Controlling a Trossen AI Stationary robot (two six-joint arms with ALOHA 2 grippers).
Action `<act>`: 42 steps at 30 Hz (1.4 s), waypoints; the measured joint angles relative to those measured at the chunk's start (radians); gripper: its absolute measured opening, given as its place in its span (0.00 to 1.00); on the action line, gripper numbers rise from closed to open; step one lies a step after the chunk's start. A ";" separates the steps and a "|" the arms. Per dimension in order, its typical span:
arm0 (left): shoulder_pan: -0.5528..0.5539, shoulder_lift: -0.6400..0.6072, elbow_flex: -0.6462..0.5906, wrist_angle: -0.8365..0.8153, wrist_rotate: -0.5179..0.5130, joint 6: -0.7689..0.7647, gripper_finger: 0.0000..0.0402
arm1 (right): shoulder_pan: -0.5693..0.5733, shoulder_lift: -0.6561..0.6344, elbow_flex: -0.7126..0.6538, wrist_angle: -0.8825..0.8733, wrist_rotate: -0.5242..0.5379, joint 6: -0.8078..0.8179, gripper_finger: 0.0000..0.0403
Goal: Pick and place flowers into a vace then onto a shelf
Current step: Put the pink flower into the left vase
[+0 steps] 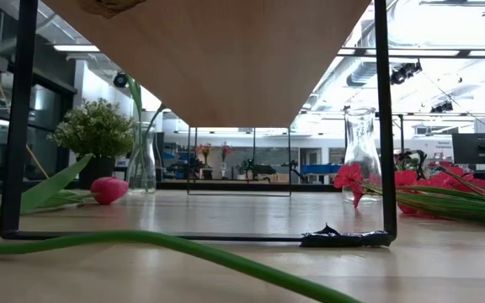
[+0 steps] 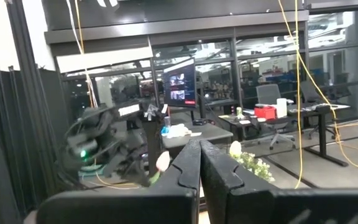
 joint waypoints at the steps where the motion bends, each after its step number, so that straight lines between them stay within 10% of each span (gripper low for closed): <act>1: 0.012 0.002 0.031 0.006 -0.019 0.050 0.07 | 0.000 0.000 0.000 -0.001 -0.001 0.000 0.00; 17: 0.066 -0.001 0.439 0.001 -0.660 0.831 0.07 | 0.000 0.000 0.000 -0.003 -0.001 -0.003 0.00; 29: 0.416 0.020 0.358 0.002 -0.664 0.911 0.07 | 0.000 0.000 0.000 -0.003 0.034 -0.011 0.00; 42: 0.654 0.046 0.204 0.046 -0.662 0.666 0.07 | 0.000 0.000 0.000 -0.003 0.041 -0.011 0.00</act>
